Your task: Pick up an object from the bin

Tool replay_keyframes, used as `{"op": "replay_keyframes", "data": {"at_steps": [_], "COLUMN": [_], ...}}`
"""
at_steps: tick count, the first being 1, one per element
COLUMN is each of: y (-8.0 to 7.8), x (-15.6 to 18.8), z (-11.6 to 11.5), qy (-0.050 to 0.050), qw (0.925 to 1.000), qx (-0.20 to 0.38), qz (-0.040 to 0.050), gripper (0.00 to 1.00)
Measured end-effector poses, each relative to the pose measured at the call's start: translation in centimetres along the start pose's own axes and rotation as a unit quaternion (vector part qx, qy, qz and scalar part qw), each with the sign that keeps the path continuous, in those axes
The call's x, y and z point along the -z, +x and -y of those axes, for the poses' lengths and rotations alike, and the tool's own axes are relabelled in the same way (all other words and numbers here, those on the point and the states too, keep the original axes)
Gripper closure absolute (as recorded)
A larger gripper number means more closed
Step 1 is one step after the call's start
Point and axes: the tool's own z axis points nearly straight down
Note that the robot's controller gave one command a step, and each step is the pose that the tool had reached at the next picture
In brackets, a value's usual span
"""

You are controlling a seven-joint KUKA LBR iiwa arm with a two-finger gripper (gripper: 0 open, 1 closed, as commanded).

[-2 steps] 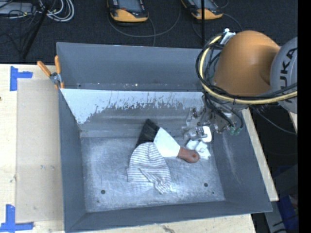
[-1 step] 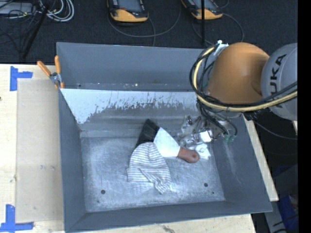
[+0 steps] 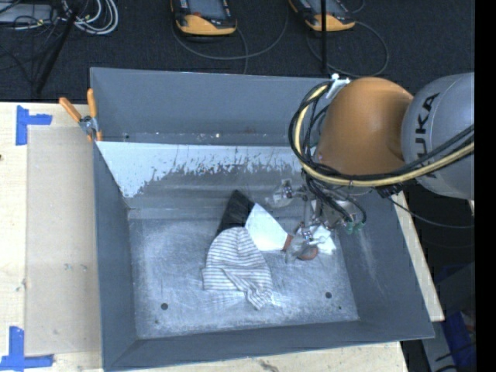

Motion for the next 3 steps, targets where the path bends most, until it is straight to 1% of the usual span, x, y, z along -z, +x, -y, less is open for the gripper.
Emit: {"op": "replay_keyframes", "data": {"at_steps": [1, 2, 3], "y": [0.0, 0.2, -1.5], "x": [0.0, -4.9, -11.1], "z": [0.1, -0.9, -0.2], "qy": [0.0, 0.001, 0.0], "qw": [1.0, 1.0, 0.9943], "qx": [0.0, -0.009, 0.106], "qz": [0.0, 0.0034, 0.0104], "gripper": [0.0, 0.0, 1.0]}}
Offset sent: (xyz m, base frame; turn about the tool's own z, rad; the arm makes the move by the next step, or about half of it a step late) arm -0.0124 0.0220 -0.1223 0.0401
